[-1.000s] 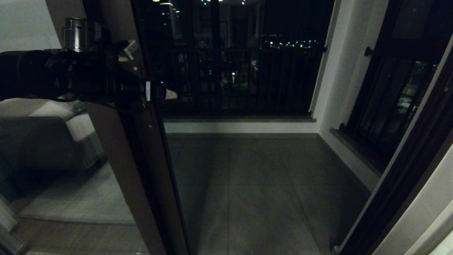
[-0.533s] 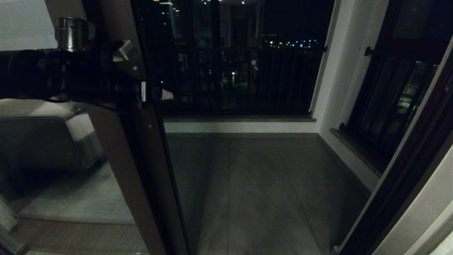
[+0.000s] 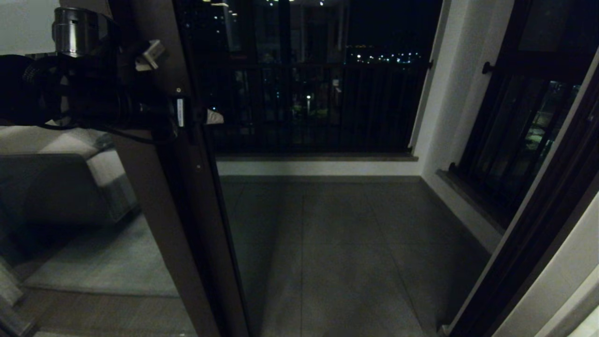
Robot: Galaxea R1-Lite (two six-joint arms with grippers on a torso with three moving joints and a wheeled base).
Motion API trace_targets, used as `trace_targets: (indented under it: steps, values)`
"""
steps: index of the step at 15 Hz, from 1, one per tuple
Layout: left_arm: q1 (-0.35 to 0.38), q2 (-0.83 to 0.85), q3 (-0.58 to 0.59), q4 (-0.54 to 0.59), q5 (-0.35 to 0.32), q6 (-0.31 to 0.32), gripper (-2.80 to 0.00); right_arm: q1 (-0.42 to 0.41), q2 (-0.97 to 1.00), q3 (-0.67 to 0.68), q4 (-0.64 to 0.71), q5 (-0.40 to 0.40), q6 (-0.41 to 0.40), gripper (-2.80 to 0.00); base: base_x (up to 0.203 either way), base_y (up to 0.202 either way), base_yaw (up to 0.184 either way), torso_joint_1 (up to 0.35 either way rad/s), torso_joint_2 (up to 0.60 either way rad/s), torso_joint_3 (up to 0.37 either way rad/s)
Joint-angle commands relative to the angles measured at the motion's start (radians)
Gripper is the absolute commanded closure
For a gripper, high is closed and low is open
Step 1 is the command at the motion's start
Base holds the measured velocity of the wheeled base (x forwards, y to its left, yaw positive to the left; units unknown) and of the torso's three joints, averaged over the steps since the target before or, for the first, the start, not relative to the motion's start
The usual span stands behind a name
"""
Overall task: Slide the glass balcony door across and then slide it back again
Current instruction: Close the slid door
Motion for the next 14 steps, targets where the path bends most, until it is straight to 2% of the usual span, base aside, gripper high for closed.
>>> trace_targets:
  steps: [1, 10, 14]
  values:
    - [0.000, 0.015, -0.006, -0.003, -0.004, 0.000, -2.80, 0.000, 0.001, 0.000, 0.001, 0.000, 0.000, 0.00, 0.000, 0.000, 0.000, 0.000, 0.00, 0.000]
    - [0.000, 0.073, -0.012, -0.006, -0.007, 0.003, -2.80, 0.000, 0.001, 0.000, 0.001, 0.000, 0.000, 0.00, 0.000, 0.000, 0.000, 0.000, 0.00, 0.000]
    - [-0.001, 0.122, -0.065, -0.006, 0.000, 0.002, -2.80, 0.000, 0.001, 0.000, 0.001, 0.000, 0.000, 0.00, 0.000, 0.000, 0.000, 0.000, 0.00, 0.000]
